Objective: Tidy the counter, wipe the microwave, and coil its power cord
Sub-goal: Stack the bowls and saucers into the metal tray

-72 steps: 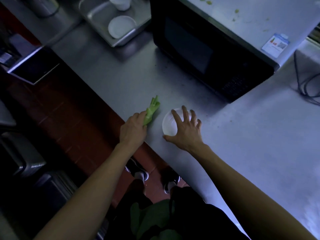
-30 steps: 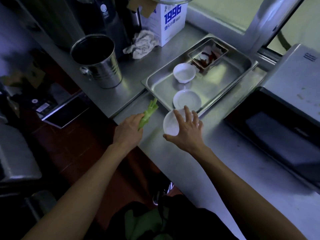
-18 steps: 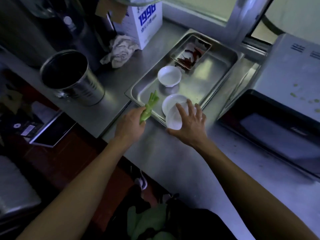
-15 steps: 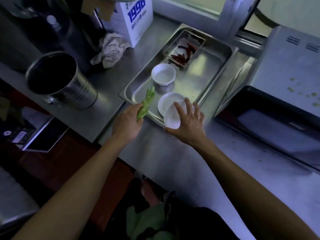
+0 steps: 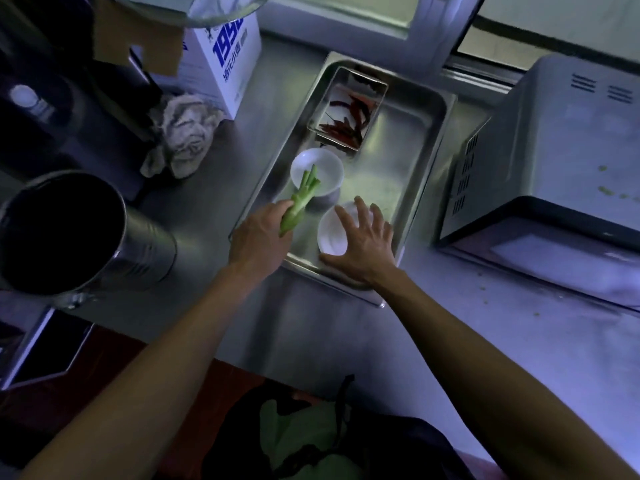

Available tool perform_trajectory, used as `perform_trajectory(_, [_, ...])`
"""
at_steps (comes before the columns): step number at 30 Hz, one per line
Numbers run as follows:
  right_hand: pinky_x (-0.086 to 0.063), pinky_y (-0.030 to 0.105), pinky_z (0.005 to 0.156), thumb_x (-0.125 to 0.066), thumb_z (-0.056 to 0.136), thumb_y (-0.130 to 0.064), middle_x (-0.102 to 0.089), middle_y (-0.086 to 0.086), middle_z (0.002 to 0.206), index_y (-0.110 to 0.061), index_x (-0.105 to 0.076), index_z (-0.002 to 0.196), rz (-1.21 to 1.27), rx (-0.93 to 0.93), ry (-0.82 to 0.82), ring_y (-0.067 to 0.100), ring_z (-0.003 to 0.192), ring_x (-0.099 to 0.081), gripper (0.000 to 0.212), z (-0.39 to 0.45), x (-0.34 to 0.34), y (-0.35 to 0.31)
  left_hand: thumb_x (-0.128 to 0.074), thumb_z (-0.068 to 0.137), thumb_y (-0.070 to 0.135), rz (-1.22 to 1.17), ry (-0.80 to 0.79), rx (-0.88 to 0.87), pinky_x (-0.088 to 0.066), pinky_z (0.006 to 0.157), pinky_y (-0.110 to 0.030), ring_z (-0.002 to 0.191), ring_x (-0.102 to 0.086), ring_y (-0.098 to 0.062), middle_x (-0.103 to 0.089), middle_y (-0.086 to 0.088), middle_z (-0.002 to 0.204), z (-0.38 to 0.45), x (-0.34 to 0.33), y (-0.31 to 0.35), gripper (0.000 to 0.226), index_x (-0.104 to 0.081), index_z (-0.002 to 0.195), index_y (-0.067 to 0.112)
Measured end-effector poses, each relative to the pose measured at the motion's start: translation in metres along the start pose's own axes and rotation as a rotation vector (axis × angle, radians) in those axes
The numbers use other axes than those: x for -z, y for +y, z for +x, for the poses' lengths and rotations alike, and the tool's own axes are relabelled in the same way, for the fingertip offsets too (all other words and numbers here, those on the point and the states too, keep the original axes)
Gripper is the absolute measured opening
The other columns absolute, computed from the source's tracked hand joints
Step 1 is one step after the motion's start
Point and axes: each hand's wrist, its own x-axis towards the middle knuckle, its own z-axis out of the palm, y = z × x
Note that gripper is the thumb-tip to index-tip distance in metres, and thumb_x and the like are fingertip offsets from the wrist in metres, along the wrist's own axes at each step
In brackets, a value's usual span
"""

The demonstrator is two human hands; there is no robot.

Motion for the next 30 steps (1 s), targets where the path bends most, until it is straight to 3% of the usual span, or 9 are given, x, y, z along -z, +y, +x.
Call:
perform_trajectory(12, [-0.004, 0.064, 0.118, -0.063, 0.071, -0.074, 0.014, -0.001, 0.165, -0.039, -0.008, 0.154, 0.054, -0.228, -0.129, 0.036, 0.151, 0.011, 0.106, 0.023, -0.034, -0.005, -0.066, 0.085, 0.019, -0.044, -0.111, -0.168, -0.052, 0.086, -0.044, 0.109, -0.060, -0.031, -0.061, -0.002, 0.128, 0.039, -0.002, -0.033, 0.054, -0.052, 0.138, 0.023])
perform_trajectory(19, [-0.007, 0.065, 0.118, -0.064, 0.073, -0.074, 0.015, 0.001, 0.165, -0.038, -0.005, 0.155, 0.067, -0.250, -0.149, 0.037, 0.151, 0.012, 0.107, 0.025, -0.034, -0.002, -0.066, 0.085, 0.019, -0.024, -0.175, -0.242, -0.051, 0.083, -0.044, 0.106, -0.060, -0.031, -0.062, -0.003, 0.122, 0.042, -0.012, -0.032, 0.054, -0.052, 0.137, 0.024])
perform_trajectory(25, [-0.018, 0.053, 0.119, -0.063, 0.084, -0.059, 0.005, 0.002, 0.167, -0.037, 0.005, 0.156, 0.176, -0.221, 0.084, 0.031, 0.153, -0.001, 0.102, 0.002, -0.021, -0.004, -0.069, 0.086, 0.021, 0.024, -0.162, -0.296, -0.048, 0.078, -0.037, 0.106, -0.062, -0.028, -0.064, -0.002, 0.121, 0.046, -0.026, -0.014, 0.050, -0.057, 0.134, 0.022])
perform_trajectory(30, [-0.026, 0.049, 0.121, -0.065, 0.089, -0.036, -0.001, 0.006, 0.167, -0.026, -0.012, 0.158, 0.218, -0.141, 0.174, 0.030, 0.152, -0.008, 0.088, -0.016, -0.008, -0.002, -0.068, 0.087, 0.021, 0.013, -0.243, -0.349, -0.049, 0.074, -0.036, 0.099, -0.063, -0.028, -0.066, 0.000, 0.113, 0.056, -0.046, 0.016, 0.037, -0.060, 0.123, 0.024])
